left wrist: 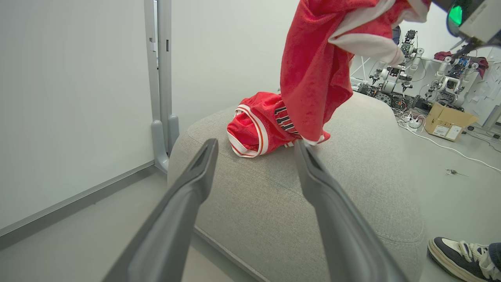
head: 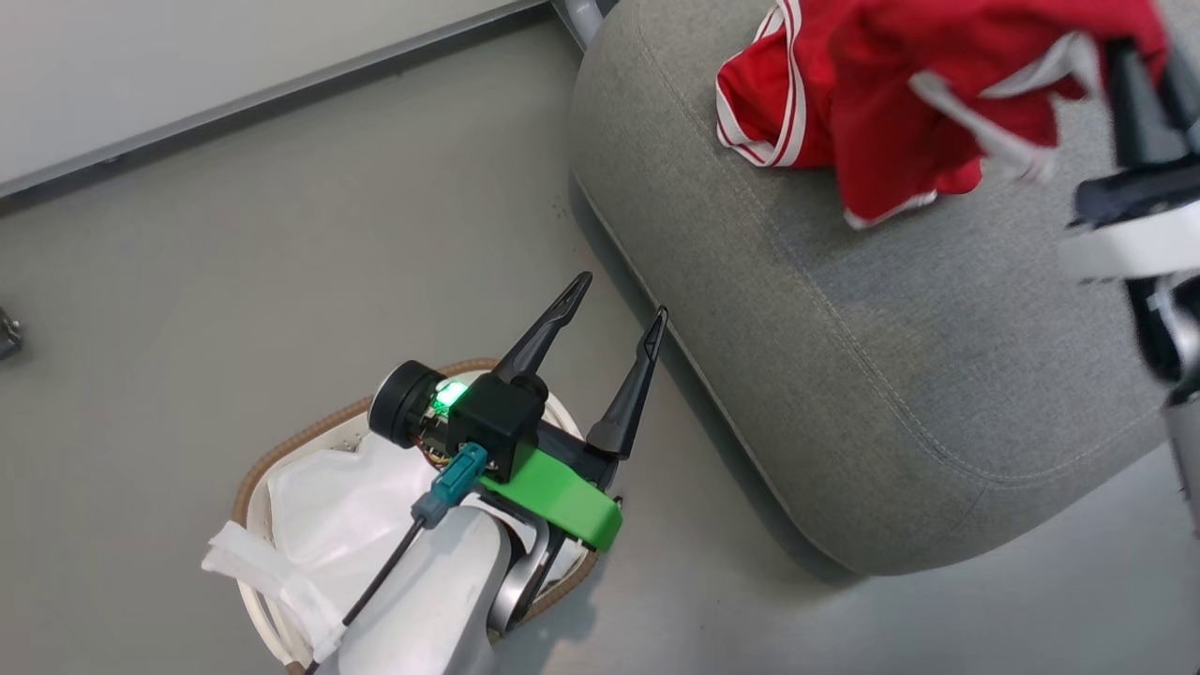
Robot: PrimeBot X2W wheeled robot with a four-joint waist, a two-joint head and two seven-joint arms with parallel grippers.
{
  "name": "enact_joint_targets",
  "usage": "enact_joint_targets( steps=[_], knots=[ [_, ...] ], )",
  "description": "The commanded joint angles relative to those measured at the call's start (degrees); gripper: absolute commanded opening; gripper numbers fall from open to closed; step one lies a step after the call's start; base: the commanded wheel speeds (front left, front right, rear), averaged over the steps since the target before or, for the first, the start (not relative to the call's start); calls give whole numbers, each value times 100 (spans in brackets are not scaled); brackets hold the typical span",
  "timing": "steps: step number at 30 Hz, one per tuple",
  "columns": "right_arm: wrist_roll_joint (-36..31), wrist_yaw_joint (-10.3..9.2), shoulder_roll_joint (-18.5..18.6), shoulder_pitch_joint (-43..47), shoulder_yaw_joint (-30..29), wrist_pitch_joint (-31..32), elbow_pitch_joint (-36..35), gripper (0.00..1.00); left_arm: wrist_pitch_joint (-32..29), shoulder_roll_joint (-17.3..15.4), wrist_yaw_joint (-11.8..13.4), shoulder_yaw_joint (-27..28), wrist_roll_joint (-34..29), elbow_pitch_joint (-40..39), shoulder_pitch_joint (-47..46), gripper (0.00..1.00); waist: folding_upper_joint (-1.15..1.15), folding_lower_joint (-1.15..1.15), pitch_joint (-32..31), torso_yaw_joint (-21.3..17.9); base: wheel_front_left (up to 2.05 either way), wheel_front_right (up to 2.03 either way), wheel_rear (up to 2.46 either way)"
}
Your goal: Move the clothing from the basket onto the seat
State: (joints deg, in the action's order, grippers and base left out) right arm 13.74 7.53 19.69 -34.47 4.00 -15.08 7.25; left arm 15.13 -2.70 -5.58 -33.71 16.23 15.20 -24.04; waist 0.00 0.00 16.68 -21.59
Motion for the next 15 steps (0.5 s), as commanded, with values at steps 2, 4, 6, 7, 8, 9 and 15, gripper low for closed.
enact_joint_targets(
  steps=[2,4,6,7,8,9,15],
  knots=[
    [-124,-7,243,-373,-255,-11,87,0,2,-38,-36,34,-105,58,-140,100,0,0,418,195,0,0,0],
    [-192,-7,417,-627,-423,-12,164,0,2,-35,-39,40,-130,89,-182,100,0,0,556,314,0,0,0],
    [-239,-8,569,-907,-522,-12,317,0,2,-35,-42,53,-152,120,-224,100,0,0,688,428,0,0,0],
    [-277,-8,616,-1026,-568,-12,403,0,2,-34,-42,48,-154,128,-248,100,0,0,750,476,0,0,0],
    [-321,-8,658,-1156,-623,-12,524,0,2,-34,-51,40,-169,146,-289,100,0,0,824,534,0,0,0],
    [-362,-8,698,-1248,-660,-11,632,0,2,-34,-54,18,-196,159,-326,100,0,0,889,584,0,0,0],
    [-854,-8,773,-1649,-1286,-10,1310,0,2,-34,-45,-54,-230,146,-555,100,0,0,1302,933,0,0,0]
  ],
)
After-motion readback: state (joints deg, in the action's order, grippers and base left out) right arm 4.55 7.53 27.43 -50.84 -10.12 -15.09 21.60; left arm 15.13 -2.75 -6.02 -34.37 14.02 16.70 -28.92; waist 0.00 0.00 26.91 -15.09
